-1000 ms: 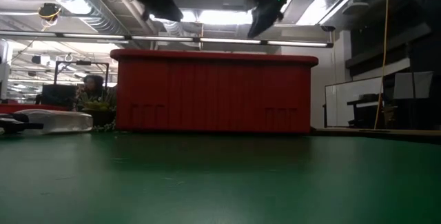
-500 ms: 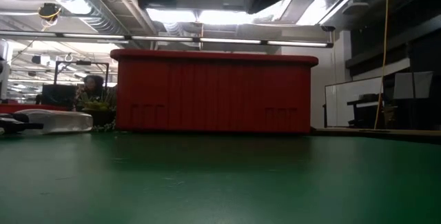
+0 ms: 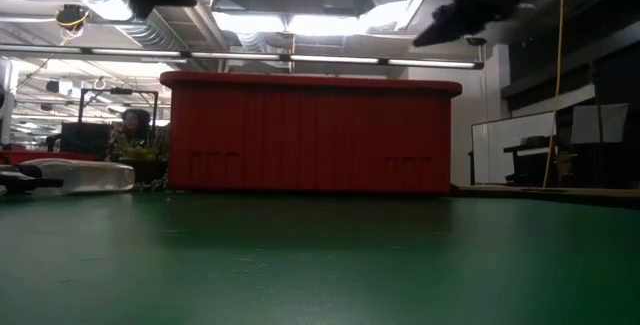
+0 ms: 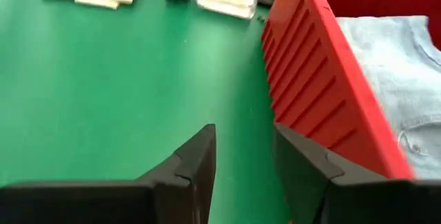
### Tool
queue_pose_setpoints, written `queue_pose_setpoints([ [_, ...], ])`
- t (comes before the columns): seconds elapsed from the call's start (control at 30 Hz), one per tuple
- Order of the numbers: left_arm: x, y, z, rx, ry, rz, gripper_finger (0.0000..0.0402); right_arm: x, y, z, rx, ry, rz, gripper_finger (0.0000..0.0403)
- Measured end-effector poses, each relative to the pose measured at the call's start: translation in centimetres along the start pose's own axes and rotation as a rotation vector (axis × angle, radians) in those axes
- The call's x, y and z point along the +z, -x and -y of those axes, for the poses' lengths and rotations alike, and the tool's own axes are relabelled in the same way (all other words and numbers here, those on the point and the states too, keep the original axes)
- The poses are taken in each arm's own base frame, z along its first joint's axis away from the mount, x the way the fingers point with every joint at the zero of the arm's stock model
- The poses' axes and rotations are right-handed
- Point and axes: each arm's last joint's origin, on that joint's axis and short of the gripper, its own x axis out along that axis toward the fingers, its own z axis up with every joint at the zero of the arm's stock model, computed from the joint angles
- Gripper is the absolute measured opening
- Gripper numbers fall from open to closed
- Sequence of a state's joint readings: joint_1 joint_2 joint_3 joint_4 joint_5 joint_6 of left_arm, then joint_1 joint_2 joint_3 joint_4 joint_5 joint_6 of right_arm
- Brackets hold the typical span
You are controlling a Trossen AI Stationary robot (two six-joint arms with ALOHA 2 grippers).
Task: Fold Laundry from Bin
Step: Return to Home Position
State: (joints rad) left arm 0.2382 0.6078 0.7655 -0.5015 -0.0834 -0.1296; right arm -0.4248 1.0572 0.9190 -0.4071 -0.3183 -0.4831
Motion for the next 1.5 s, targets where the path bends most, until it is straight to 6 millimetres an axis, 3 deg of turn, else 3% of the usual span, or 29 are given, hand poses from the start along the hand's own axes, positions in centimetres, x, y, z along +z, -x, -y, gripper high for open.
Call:
queue_pose_setpoints([
  [0.27, -6.4, -0.7, -0.3, -0.059, 0.005, 0.17, 0.0089, -4.9, 3.5, -3.9, -0.106, 0.009, 0.223, 0.014],
  [0.6, -11.2, -0.9, -1.0, -0.066, 0.01, 0.225, 0.0089, -8.5, 6.8, -6.9, -0.19, 0.041, 0.359, 0.014],
  [1.07, -14.0, -1.2, -1.4, -0.069, 0.0, 0.302, 0.0089, -13.1, 6.5, -9.2, -0.219, -0.006, 0.467, 0.014],
  [1.5, -14.8, -1.8, -1.4, -0.069, -0.015, 0.301, 0.0089, -15.1, 4.6, -9.6, -0.194, -0.04, 0.417, 0.014],
])
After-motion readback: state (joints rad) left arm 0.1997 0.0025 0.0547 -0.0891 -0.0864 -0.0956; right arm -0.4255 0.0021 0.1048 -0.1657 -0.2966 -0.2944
